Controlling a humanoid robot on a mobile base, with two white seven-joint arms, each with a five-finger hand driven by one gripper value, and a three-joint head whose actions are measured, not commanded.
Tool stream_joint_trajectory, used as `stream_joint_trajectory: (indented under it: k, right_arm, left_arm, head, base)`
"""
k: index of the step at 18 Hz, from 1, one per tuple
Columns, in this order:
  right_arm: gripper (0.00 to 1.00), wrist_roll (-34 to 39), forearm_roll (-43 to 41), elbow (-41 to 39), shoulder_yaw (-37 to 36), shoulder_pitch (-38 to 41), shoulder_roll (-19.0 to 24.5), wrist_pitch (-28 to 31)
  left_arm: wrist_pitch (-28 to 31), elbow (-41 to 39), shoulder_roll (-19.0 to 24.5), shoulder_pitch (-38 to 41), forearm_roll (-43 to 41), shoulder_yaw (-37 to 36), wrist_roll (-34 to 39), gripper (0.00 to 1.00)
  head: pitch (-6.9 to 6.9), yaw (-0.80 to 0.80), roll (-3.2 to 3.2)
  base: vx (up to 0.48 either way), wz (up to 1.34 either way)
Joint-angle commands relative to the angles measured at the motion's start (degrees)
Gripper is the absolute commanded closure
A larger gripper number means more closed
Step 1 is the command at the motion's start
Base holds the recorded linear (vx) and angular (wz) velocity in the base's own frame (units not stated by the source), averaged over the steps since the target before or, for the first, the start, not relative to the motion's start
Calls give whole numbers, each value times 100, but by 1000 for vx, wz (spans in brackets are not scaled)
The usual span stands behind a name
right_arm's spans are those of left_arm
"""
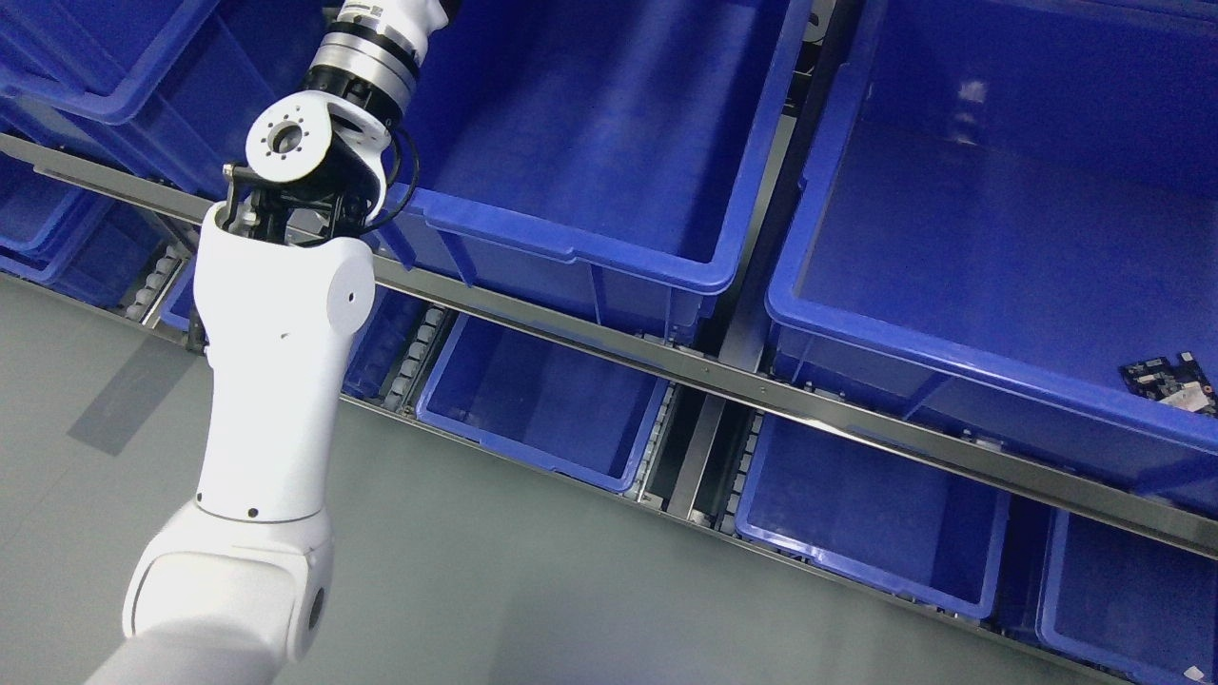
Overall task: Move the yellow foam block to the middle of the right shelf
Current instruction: 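Extend the left hand over the middle-shelf blue bin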
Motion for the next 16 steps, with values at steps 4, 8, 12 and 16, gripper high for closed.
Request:
stream_joint_trajectory:
  k: [4, 8, 12, 16]
  right_arm:
    - [0, 4, 18, -100, -8, 8, -100, 5]
    - [0, 4, 26, -100, 0, 8, -100, 5]
    - [0, 4, 18, -100, 0, 8, -100, 5]
    - [0, 4, 18, -100, 0, 8, -100, 5]
  left_arm:
    - [735, 844, 100, -325, -6, -947, 11, 39]
    - [972, 976, 100, -325, 3, -1106, 2, 26]
    - [1122, 1073, 100, -325, 29, -1124, 2, 12]
    - [1079, 1038, 100, -352, 29, -1115, 2, 0]
  head:
    - [0, 0, 0]
    - [0, 0, 0]
    - [0, 0, 0]
    - [0, 0, 0]
  base:
    - [18, -38]
    - [-6, 22]
    - [0, 0]
    - [0, 0]
